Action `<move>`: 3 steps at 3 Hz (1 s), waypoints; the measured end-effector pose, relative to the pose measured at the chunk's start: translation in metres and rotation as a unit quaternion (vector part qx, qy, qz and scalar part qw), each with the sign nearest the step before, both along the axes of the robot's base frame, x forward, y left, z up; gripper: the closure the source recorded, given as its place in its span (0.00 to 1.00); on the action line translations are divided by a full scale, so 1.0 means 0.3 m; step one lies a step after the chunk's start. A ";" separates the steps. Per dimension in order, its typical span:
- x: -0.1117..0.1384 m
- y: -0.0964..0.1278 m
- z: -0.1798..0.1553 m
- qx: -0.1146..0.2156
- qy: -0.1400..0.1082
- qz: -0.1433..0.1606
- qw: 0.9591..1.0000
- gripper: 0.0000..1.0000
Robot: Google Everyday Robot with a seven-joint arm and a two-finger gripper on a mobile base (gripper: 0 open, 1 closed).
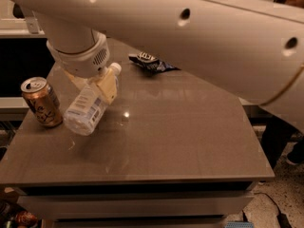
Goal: Move blue plastic bottle near orange can
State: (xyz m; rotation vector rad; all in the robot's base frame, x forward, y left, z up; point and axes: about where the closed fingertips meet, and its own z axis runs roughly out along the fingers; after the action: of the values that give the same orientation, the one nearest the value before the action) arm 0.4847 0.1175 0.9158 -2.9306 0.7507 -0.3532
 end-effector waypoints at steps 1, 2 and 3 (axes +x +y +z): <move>0.039 0.087 -0.023 -0.004 -0.001 0.024 1.000 1.00; 0.054 0.154 -0.061 -0.006 0.003 0.038 0.999 1.00; 0.052 0.197 -0.099 -0.005 0.008 0.042 0.999 1.00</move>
Offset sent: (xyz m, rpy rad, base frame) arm 0.0188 0.0669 -0.0350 -0.0391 0.0337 0.1090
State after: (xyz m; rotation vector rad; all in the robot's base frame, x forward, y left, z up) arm 0.5004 0.1765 0.8861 -2.9668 0.6276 -0.3281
